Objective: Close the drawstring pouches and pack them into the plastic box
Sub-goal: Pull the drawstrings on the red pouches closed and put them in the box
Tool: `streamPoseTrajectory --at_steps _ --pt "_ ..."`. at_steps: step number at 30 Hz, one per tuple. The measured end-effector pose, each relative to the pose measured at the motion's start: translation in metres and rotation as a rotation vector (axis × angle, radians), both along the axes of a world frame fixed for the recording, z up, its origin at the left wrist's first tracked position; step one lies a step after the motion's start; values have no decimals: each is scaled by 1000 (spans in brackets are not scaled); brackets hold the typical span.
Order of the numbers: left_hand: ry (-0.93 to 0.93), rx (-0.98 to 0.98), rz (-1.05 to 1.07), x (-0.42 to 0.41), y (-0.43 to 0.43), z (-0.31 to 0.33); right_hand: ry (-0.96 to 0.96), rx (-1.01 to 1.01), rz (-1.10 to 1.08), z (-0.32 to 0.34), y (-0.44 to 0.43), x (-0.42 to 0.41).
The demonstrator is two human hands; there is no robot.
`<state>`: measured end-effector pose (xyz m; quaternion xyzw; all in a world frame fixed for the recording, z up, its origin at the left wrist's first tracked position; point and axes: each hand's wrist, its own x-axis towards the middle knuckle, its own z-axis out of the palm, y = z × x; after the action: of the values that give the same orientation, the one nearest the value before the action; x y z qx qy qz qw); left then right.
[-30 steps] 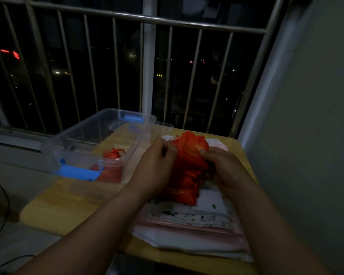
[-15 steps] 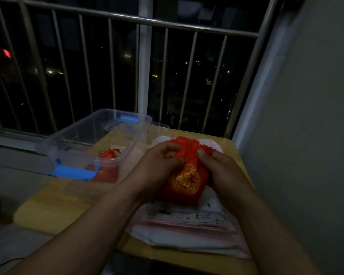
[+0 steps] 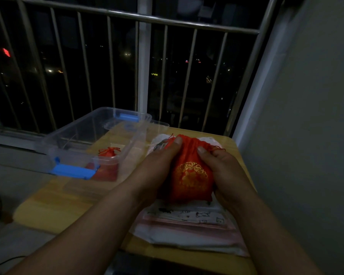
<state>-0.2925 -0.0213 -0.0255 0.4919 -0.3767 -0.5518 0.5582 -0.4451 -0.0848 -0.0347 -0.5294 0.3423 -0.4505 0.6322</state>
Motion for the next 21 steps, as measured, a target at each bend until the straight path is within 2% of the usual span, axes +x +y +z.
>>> streamPoseTrajectory --at_steps 5,11,17,21 --pt "76 -69 144 -4 -1 3 84 -56 33 0 6 1" --pt "-4 -124 159 -4 -3 -2 51 -20 -16 -2 2 0" --pt "135 -117 173 -3 -6 -5 74 36 6 -6 2 1" --pt "299 -123 203 2 -11 -9 45 120 -43 -2 1 -2"
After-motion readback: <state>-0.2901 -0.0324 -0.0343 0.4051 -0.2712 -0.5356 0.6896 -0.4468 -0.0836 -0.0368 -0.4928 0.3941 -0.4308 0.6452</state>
